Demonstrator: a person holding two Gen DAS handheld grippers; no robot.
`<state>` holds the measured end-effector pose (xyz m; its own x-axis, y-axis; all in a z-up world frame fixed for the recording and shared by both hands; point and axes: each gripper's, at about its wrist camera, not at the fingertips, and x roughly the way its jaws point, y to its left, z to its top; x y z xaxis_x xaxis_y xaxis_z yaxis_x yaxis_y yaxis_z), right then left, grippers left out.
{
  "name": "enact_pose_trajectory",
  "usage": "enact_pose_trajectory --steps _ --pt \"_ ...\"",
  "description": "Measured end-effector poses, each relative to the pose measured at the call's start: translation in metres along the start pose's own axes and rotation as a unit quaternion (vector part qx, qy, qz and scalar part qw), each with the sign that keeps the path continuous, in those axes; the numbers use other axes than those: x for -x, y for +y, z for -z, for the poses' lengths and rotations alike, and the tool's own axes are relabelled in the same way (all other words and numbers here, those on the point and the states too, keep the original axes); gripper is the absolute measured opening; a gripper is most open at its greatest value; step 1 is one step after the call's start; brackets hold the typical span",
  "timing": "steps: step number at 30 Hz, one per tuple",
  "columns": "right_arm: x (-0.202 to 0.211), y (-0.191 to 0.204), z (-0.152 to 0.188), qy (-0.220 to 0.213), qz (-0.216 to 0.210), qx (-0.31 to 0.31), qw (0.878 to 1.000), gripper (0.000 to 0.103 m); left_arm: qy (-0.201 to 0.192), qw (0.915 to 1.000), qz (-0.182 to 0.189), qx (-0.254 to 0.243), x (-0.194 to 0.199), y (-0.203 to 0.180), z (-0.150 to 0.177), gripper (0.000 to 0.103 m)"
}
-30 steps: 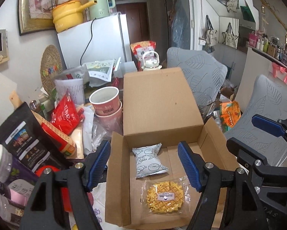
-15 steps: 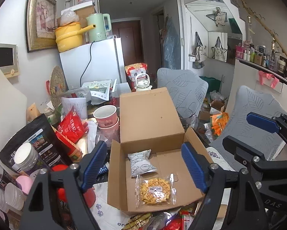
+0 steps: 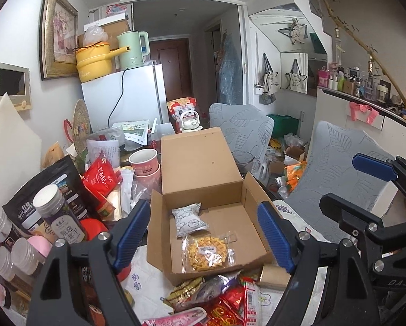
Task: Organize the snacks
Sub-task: 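Withdraw both tools from the box back toward the remaining snacks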
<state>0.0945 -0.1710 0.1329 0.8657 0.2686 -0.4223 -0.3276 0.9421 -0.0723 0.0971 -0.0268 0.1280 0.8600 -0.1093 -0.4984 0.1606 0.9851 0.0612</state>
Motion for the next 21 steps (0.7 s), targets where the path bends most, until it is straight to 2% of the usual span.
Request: enact_pose_trajectory --steps 10,21 --pt "0.022 0.01 0.031 0.004 -0.005 -0.006 1.0 0.084 0.011 0.9996 0.025 -0.005 0.023 -0.001 0.03 0.082" --pt "0.03 0.023 0.078 0.041 -0.015 -0.028 0.999 0.084 0.024 0.9987 0.045 -0.007 0.042 -0.003 0.072 0.082"
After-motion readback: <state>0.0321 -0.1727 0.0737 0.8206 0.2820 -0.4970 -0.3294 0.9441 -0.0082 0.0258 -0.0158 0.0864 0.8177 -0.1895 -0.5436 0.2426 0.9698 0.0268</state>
